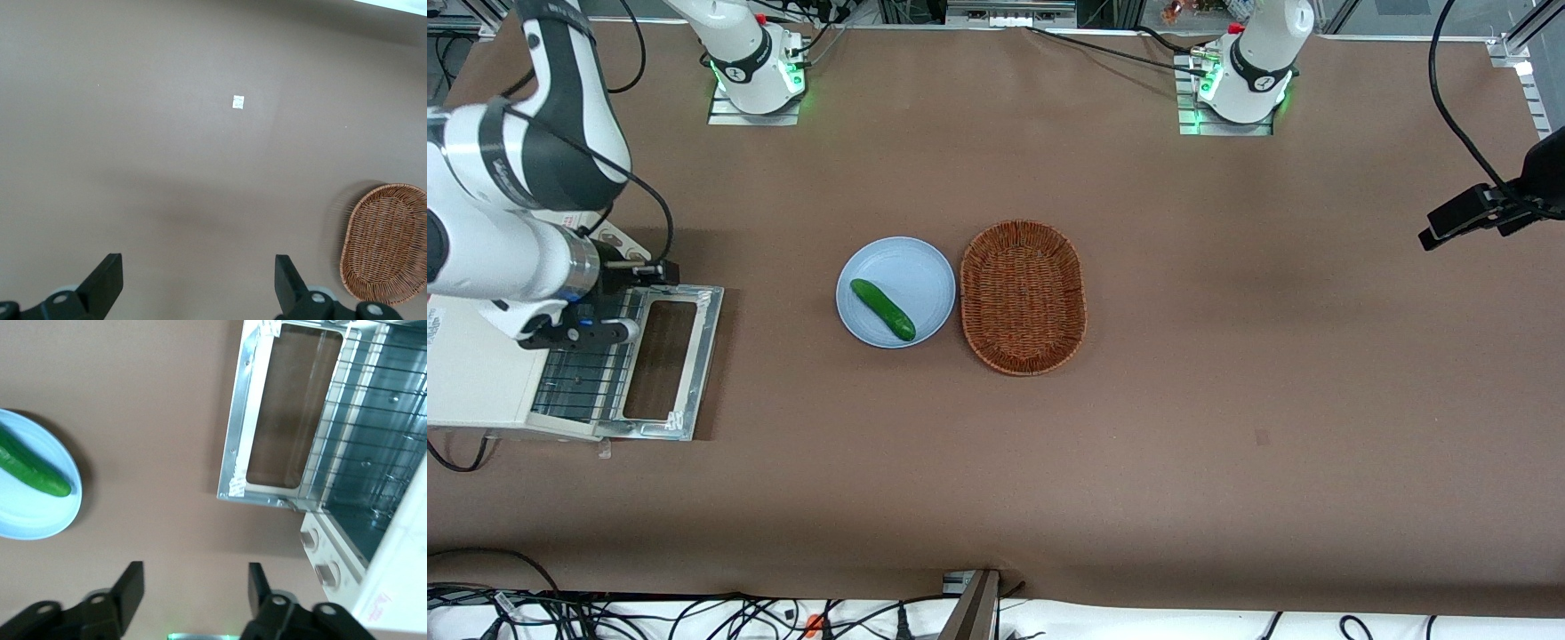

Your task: Open oven door with right arm only

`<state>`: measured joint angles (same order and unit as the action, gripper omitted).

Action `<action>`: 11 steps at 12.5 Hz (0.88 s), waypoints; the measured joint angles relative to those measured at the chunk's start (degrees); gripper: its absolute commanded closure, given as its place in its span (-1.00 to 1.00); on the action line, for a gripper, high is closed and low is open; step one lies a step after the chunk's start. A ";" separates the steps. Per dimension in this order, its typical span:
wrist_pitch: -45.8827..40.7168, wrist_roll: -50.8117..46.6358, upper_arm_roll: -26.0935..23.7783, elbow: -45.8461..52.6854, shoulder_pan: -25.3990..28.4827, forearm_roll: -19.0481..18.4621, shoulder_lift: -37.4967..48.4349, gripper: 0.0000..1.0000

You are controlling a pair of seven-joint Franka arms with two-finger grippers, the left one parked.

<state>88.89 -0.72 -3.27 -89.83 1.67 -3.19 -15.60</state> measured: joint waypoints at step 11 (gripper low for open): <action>-10.15 1.08 5.35 1.13 -0.22 2.48 15.25 -1.00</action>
<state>78.74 0.36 2.08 -88.70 1.45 -0.71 -0.35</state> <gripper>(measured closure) 0.000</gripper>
